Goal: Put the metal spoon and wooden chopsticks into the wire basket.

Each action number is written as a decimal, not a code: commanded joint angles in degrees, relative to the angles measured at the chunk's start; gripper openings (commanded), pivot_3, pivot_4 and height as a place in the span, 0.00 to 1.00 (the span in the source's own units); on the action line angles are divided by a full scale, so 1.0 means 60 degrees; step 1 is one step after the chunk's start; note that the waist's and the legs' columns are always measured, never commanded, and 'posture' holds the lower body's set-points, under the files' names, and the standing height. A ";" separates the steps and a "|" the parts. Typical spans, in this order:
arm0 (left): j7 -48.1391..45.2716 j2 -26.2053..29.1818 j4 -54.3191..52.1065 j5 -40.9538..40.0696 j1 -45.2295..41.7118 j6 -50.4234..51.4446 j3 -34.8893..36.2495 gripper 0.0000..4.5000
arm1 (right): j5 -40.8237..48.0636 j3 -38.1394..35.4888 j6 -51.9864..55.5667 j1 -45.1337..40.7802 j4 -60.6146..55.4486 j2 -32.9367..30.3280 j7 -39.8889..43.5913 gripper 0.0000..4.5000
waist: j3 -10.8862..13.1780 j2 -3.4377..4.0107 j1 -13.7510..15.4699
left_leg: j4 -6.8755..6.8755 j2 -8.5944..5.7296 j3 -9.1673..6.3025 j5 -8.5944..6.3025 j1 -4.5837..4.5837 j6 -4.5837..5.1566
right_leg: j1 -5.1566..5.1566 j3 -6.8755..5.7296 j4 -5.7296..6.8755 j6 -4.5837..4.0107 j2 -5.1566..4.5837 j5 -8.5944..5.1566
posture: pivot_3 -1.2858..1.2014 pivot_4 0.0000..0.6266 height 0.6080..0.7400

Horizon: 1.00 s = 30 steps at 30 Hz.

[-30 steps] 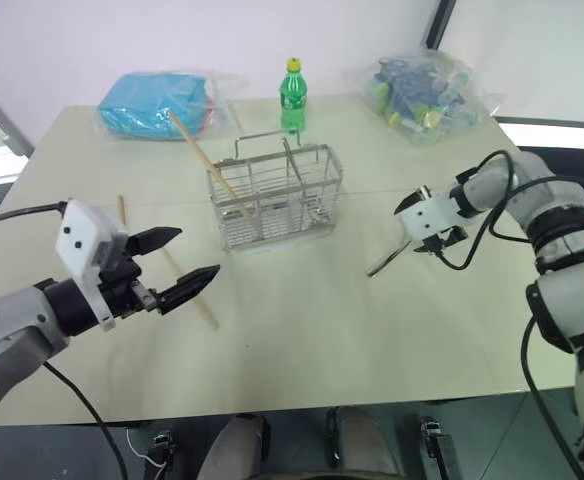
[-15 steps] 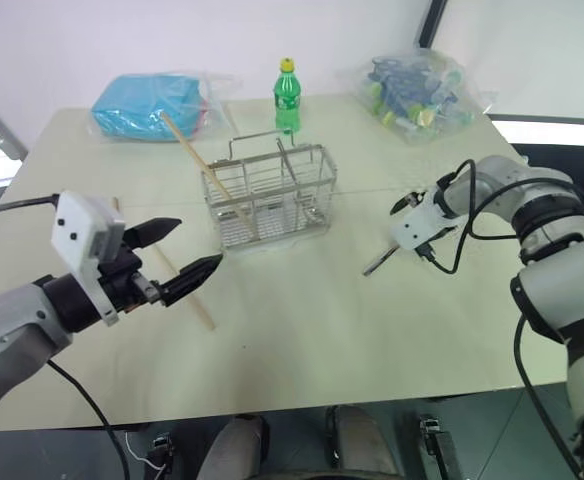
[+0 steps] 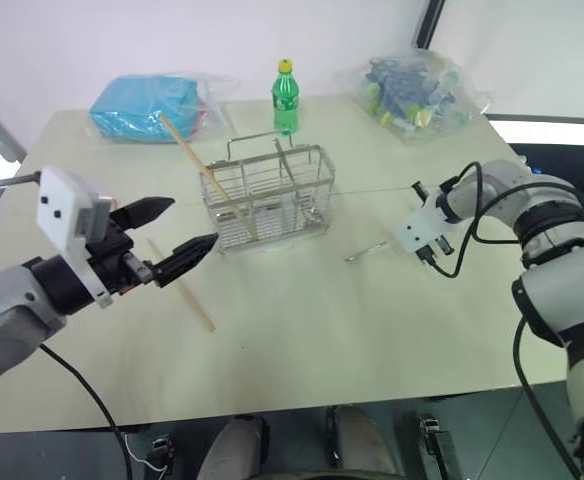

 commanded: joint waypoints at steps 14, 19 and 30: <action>-0.0753 0.0319 0.1134 0.0786 -0.0859 -0.0420 0.0248 1.00 | 1.2516 -0.5258 1.1786 0.2503 -1.0717 0.0489 0.3187 0.01 | 0.0002 0.0000 0.0021 | -0.0003 0.0125 0.0008 -0.0055 0.0032 0.0046 | 0.0000 0.0004 -0.0007 -0.0047 0.0059 0.0038 | 0.52 0.24 0.97; -0.0848 0.0252 0.1264 0.0959 -0.1163 -0.0402 0.0034 1.00 | 1.1542 -0.5432 1.2209 0.2329 -1.0645 0.1930 0.0675 0.01 | -0.0014 -0.0028 0.0111 | -0.0004 0.0129 0.0010 -0.0057 0.0035 0.0042 | -0.0001 0.0003 -0.0004 -0.0054 0.0065 0.0043 | 0.52 0.24 0.97; -0.0617 0.0252 0.1111 0.0787 -0.1227 -0.0246 0.0302 1.00 | 0.8935 -0.4884 0.8969 0.2632 -0.8444 0.3340 -0.0708 0.01 | -0.0022 -0.0041 0.0022 | 0.0021 0.0122 0.0019 -0.0028 -0.0050 -0.0009 | -0.0075 0.0003 -0.0004 -0.0043 0.0061 0.0056 | 0.52 0.24 0.97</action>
